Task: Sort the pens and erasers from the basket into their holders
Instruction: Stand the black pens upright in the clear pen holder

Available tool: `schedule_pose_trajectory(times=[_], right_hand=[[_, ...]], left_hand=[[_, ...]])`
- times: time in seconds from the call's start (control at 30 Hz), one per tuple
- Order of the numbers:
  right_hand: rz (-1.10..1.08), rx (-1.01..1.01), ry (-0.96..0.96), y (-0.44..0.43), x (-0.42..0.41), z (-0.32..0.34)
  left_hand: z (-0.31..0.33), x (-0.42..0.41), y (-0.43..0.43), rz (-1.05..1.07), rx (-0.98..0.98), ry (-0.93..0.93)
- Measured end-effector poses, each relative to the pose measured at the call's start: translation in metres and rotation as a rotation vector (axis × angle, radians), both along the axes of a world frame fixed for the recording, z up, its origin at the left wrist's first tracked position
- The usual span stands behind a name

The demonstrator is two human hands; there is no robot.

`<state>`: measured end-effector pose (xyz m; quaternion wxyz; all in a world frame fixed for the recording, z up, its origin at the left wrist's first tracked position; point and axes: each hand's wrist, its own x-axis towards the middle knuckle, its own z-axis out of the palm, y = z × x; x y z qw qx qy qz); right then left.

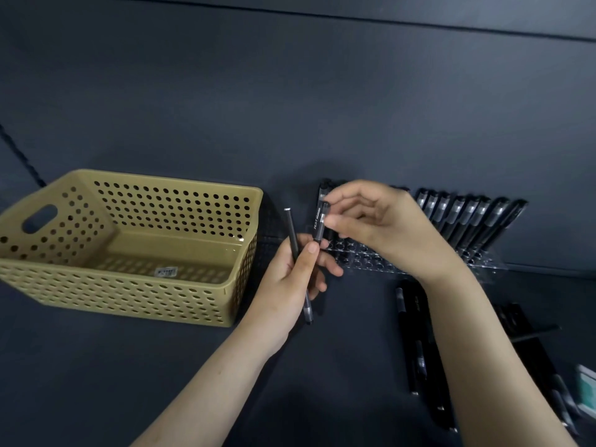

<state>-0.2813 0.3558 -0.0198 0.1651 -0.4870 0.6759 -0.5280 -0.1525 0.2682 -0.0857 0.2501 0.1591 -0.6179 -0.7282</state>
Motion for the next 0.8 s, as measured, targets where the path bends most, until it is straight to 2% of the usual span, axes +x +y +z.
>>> schedule_pose_trajectory(times=[0.2, 0.3, 0.37, 0.47, 0.57, 0.7, 0.8], right_hand=[[-0.022, -0.132, -0.202, -0.004, 0.001, 0.0], [-0.252, -0.377, -0.283, 0.0, -0.011, 0.003], [-0.454, -0.483, -0.213, 0.008, -0.022, 0.005], [-0.615, -0.451, 0.04, 0.02, -0.035, 0.005], [-0.644, -0.383, 0.177, 0.02, -0.036, 0.003], [-0.622, -0.333, 0.234, 0.014, -0.033, -0.004], [-0.579, -0.296, 0.261, 0.01, -0.029, -0.008]], left_hand=[[0.003, 0.0, 0.001, 0.002, -0.015, -0.029], [0.0, -0.001, -0.001, 0.077, 0.037, -0.078], [-0.002, -0.001, -0.004, 0.1, 0.092, -0.099], [-0.003, -0.003, -0.006, 0.093, 0.155, -0.132], [-0.003, -0.006, -0.005, 0.075, 0.225, -0.141], [-0.002, -0.007, -0.008, 0.039, 0.366, -0.102], [-0.003, -0.006, -0.009, 0.068, 0.299, -0.058]])
